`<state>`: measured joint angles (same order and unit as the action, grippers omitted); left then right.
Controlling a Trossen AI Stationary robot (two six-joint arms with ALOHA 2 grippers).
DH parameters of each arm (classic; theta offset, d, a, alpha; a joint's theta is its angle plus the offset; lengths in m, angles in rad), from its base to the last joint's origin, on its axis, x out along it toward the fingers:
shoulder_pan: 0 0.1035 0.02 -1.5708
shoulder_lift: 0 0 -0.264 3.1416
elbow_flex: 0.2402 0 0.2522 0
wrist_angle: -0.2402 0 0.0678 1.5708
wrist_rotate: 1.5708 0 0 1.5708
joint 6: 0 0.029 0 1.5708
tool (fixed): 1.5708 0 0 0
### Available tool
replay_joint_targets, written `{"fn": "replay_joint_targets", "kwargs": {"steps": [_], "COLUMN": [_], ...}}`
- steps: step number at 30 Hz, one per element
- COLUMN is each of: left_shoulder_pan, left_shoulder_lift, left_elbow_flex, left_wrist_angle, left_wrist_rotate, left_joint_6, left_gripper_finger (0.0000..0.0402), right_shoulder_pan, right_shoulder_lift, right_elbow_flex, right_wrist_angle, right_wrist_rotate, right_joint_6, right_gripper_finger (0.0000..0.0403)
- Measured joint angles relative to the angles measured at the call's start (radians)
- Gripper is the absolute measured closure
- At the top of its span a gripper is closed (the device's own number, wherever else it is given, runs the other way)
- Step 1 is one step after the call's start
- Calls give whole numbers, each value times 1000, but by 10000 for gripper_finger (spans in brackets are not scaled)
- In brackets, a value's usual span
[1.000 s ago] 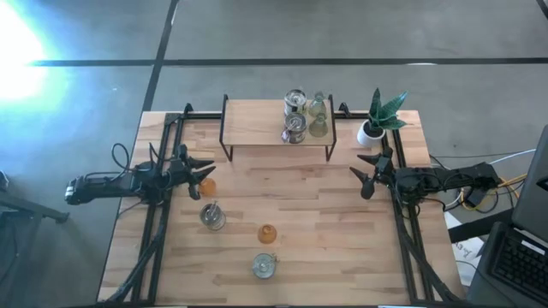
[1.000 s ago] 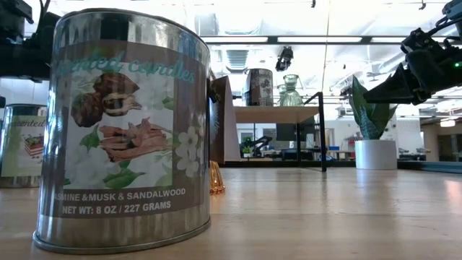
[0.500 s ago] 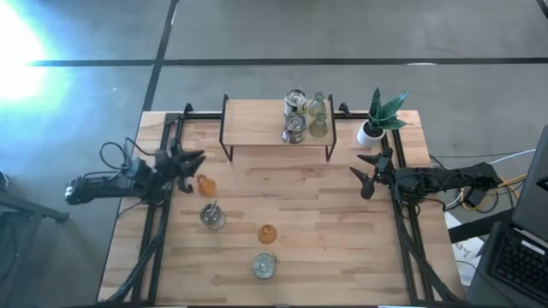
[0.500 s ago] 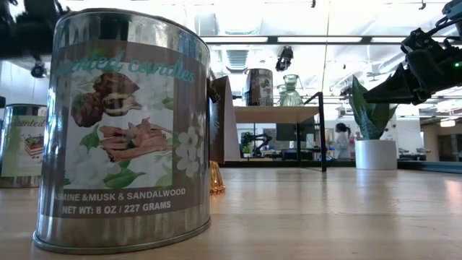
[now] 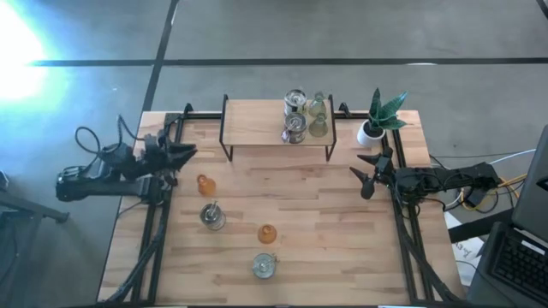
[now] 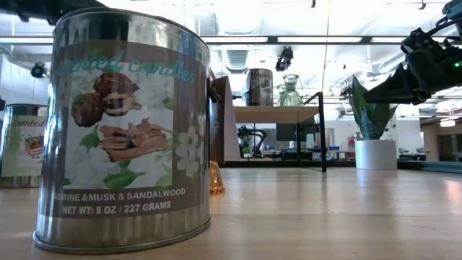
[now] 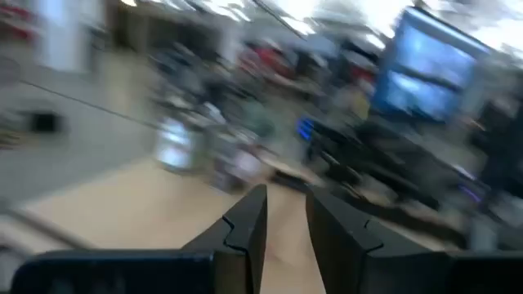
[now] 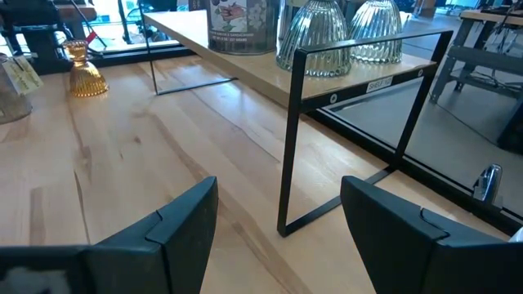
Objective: Pick & Place candle stick holders
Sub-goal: Put the brown scented candle on the shelf
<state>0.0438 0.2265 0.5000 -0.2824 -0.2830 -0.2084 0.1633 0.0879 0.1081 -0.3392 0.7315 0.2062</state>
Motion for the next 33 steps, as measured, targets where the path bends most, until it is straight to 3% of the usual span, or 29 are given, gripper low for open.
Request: {"fn": "replay_joint_targets", "kwargs": {"steps": [5, 9, 16, 22, 27, 30, 33], "left_shoulder_pan": [-2, -2, -2, -47, -165, -243, -318], "left_shoulder_lift": [174, 318, 508, 589, 649, 702, 749], "left_elbow_flex": [61, 78, 106, 85, 75, 76, 77], "left_wrist_angle": [-1, 70, 213, 353, 420, 465, 543], "left_wrist_rotate": [374, 493, 512, 627, 554, 542, 472], "left_joint_6": [41, 103, 59, 56, 28, -104, -123], "left_gripper_finger": [310, 310, 310, 310, 302, 280, 255], "right_shoulder_pan": [0, 0, 0, 0, 0, 0, 0], "right_shoulder_lift": [0, 0, 0, 1, 0, 1, 0], "right_elbow_flex": [0, 0, 0, 0, 0, 0, 0], "right_wrist_angle": [0, 0, 0, 1, 1, 1, 0], "right_wrist_rotate": [0, 0, 0, 0, 0, 0, 0], "right_joint_6": [0, 0, 0, 0, 0, 0, 0], "right_gripper_finger": [152, 152, 152, 152, 152, 152, 152]}}
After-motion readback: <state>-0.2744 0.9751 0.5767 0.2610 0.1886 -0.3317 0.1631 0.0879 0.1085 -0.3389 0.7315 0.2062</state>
